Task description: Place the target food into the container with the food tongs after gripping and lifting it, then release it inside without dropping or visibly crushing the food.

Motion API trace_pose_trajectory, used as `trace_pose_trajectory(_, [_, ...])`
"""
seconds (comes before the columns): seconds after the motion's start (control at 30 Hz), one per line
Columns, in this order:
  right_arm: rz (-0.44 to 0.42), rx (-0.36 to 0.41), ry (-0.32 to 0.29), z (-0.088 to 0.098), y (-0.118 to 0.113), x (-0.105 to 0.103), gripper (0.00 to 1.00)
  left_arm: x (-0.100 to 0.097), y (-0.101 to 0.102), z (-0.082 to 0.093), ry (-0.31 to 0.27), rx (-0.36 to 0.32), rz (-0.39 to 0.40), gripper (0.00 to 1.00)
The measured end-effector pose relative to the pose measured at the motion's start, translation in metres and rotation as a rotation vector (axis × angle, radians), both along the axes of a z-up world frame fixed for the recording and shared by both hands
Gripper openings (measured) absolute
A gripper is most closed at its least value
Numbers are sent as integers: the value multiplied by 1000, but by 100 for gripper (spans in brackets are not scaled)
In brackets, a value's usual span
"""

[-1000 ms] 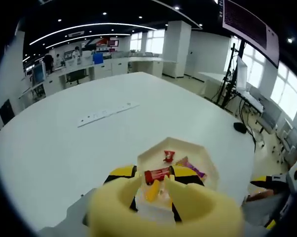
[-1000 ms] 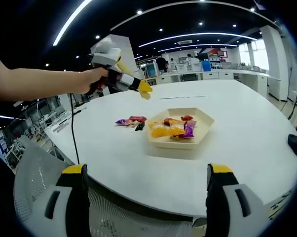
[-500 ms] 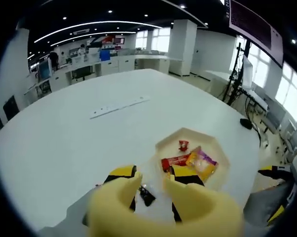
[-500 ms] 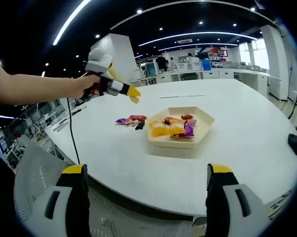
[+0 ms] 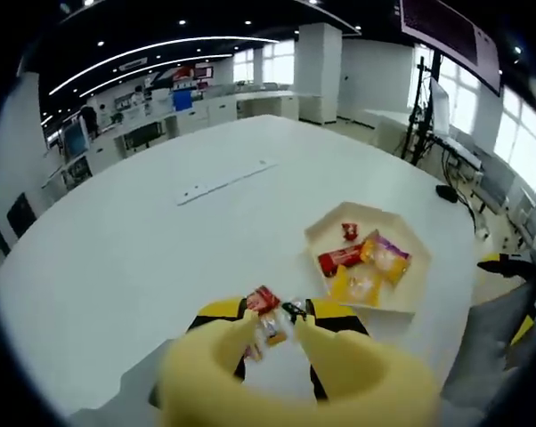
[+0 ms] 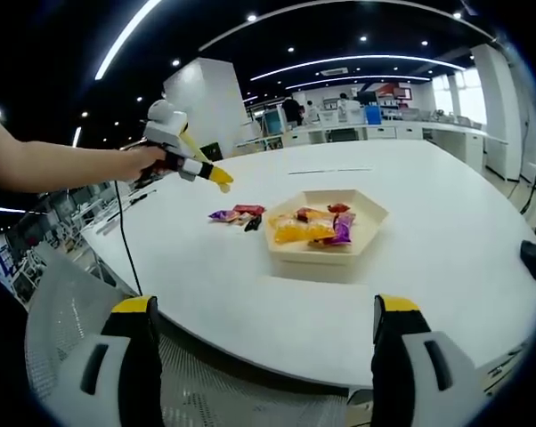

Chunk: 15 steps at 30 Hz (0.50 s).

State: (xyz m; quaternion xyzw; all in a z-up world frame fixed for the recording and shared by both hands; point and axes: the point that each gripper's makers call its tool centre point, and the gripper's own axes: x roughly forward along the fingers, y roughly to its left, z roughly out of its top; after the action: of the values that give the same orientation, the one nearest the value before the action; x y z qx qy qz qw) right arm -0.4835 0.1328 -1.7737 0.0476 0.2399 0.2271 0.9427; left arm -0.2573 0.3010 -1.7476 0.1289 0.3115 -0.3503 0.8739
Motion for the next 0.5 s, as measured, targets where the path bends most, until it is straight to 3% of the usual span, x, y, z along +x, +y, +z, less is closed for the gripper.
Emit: trace_pose_trajectory(0.5, [-3,-7,12,-2,0,-1,100,0,26,-16,-7,59,-83,23])
